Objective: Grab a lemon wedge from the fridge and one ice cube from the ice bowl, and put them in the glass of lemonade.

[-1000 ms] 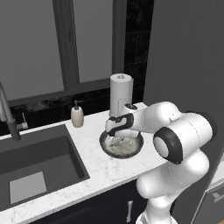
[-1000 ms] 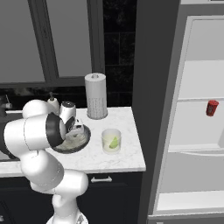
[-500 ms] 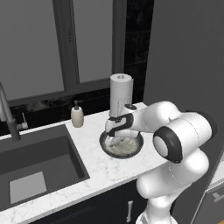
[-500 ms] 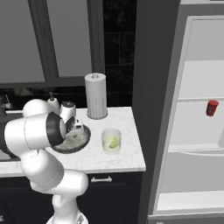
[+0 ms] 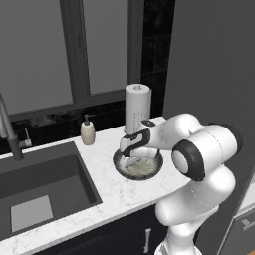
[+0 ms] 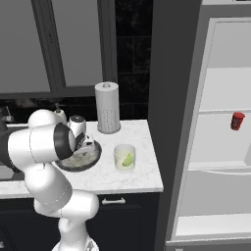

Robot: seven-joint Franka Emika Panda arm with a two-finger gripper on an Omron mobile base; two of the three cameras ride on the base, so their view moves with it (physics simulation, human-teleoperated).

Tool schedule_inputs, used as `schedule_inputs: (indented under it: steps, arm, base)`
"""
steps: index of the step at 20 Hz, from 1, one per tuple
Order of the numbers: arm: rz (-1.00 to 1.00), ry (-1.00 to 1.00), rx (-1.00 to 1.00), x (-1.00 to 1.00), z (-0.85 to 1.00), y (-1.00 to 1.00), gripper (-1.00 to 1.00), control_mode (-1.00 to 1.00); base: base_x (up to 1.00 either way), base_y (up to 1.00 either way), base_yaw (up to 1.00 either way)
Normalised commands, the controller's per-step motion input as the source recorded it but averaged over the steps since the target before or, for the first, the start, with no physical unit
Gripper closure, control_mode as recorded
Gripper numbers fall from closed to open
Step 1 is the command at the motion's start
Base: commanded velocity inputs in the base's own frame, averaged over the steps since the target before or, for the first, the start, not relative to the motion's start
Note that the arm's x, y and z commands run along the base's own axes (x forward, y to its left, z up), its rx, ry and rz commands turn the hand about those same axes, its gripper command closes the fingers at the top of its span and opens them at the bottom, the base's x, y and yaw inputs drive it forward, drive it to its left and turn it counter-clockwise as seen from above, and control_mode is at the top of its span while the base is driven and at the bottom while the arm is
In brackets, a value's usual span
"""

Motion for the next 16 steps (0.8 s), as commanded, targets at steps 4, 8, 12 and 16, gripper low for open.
schedule_inputs:
  steps: [4, 8, 12, 16]
  arm:
    - [0.00, 0.00, 0.00, 0.00, -0.07, 0.00, -1.00, -1.00]
    - [0.00, 0.00, 0.00, 0.00, 0.00, 0.00, -1.00, -1.00]
    - [0.00, 0.00, 0.00, 0.00, 0.00, 0.00, 1.00, -1.00]
    - [0.00, 0.00, 0.00, 0.00, 0.00, 0.00, 1.00, -1.00]
  base:
    - [0.00, 0.00, 0.00]
    - [0.00, 0.00, 0.00]
    - [0.00, 0.00, 0.00]
    - [0.00, 0.00, 0.00]
